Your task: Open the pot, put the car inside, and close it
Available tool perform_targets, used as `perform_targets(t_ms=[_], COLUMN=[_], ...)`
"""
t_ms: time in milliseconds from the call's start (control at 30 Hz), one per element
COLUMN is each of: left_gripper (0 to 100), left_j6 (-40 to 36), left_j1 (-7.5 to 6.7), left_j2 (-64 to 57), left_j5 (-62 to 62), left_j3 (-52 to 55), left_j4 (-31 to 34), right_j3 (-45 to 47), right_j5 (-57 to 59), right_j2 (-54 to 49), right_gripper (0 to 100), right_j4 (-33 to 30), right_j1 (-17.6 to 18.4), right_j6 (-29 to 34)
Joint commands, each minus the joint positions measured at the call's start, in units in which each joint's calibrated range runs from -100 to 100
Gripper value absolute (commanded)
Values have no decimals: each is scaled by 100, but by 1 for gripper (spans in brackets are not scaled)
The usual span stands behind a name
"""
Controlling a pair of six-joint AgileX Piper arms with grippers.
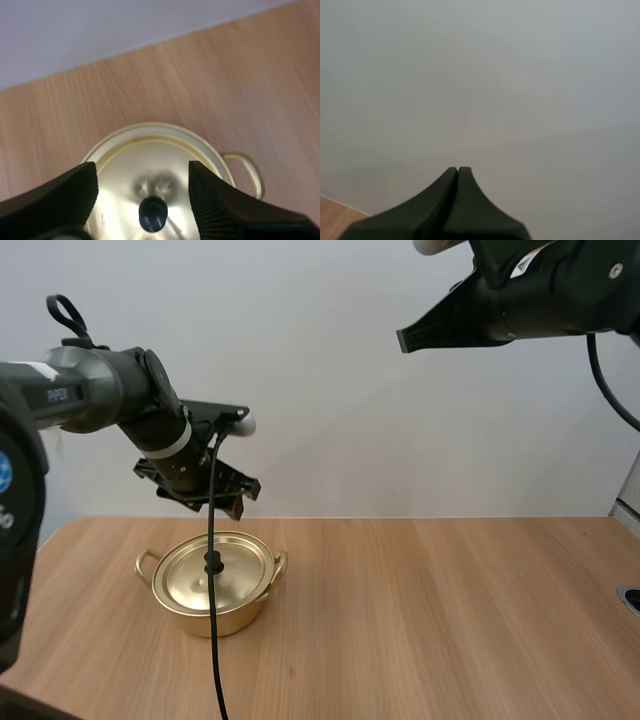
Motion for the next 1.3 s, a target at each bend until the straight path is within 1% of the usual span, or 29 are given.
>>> perform_targets(t_ms=[0, 100, 167, 300, 467, 533, 600, 733, 800, 1000, 1067, 1100, 1200, 1267], left_gripper=[88, 87, 87, 87, 87, 87, 87, 87, 87, 87, 87, 87, 87, 87], left_j6=[-2, -2, -2, -2, 17, 17, 17, -112, -138, -283, -307, -307, -307, -463], left_j1=[1, 1, 1, 1, 1, 1, 1, 1, 1, 1, 1, 24, 149, 204], left_j2=[-796, -1736, -2412, -3642, -5088, -5611, -5937, -6546, -6901, -8166, -8166, -8166, -8166, -8166], left_j5=[-1459, -2847, -3456, -4555, -4679, -4679, -4679, -4584, -4586, -4561, -4468, -4311, -4326, -4310], left_j3=[19, 135, 248, 795, 1804, 2337, 2873, 3784, 4041, 4196, 4162, 4146, 4280, 4437], left_j4=[-586, -1116, -1285, -1308, -1246, -1204, -1061, -974, -974, -961, -961, -909, -579, -330], right_j3=[191, 586, 953, 1744, 2924, 3377, 3647, 3818, 3857, 3857, 3857, 3857, 3857, 3857], right_j5=[-265, -1057, -1685, -2743, -4207, -4981, -5323, -5221, -5075, -4658, -4658, -4658, -4720, -4720], right_j2=[58, 58, 58, 44, 44, 44, 55, 55, 55, 55, 55, 55, 55, 55], right_gripper=[0, 0, 0, 0, 0, 0, 0, 0, 0, 0, 0, 0, 0, 0], right_j4=[5, 22, 122, 571, 1166, 1153, 1018, 1003, 1003, 1003, 1003, 1003, 1014, 1062], right_j1=[-4, -4, -4, -4, -4, -4, -4, -4, -4, -4, -4, -4, -4, -4], right_j6=[-3, 49, 131, 145, 145, 105, 102, 102, 102, 102, 102, 102, 111, 111])
